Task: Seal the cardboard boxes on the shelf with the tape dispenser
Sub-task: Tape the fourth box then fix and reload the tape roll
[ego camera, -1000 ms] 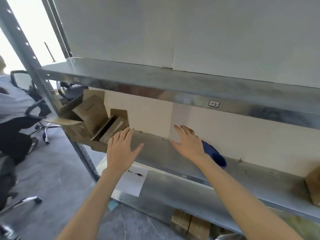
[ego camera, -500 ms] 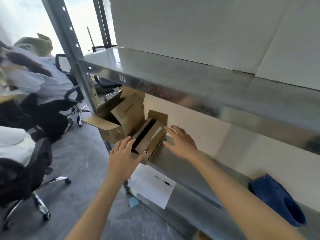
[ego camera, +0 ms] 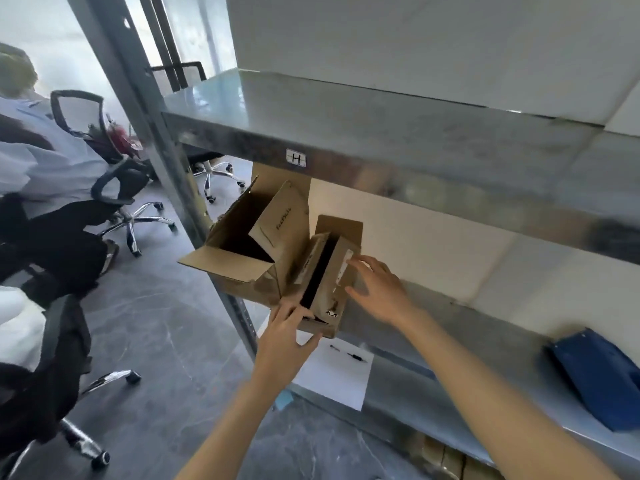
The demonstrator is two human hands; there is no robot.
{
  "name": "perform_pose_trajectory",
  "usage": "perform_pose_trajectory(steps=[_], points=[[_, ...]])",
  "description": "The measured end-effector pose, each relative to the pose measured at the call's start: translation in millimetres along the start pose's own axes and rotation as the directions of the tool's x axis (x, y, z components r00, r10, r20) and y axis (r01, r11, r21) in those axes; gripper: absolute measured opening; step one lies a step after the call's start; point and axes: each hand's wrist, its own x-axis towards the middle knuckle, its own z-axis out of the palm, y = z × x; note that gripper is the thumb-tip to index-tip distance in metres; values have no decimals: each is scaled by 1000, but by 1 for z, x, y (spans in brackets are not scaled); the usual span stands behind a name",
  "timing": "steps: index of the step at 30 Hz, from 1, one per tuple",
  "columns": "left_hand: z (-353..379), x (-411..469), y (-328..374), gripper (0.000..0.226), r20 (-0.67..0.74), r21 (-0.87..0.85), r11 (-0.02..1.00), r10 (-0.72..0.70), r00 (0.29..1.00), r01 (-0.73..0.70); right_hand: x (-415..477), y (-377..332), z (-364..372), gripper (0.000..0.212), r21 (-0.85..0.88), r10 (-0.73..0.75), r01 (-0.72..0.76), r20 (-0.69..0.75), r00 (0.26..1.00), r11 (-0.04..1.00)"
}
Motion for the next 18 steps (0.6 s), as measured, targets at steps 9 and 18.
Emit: perform_pose_trajectory(steps=[9, 18], points=[[1, -5, -21, 26, 4, -130, 978, 167, 986, -165, -35, 13, -6, 58, -25, 134, -137, -84, 987, 990], [-5, 16, -26, 33, 176, -256, 891, 424, 889, -374, -73, 45, -10, 54, -86, 274, -287, -136, 952, 954]])
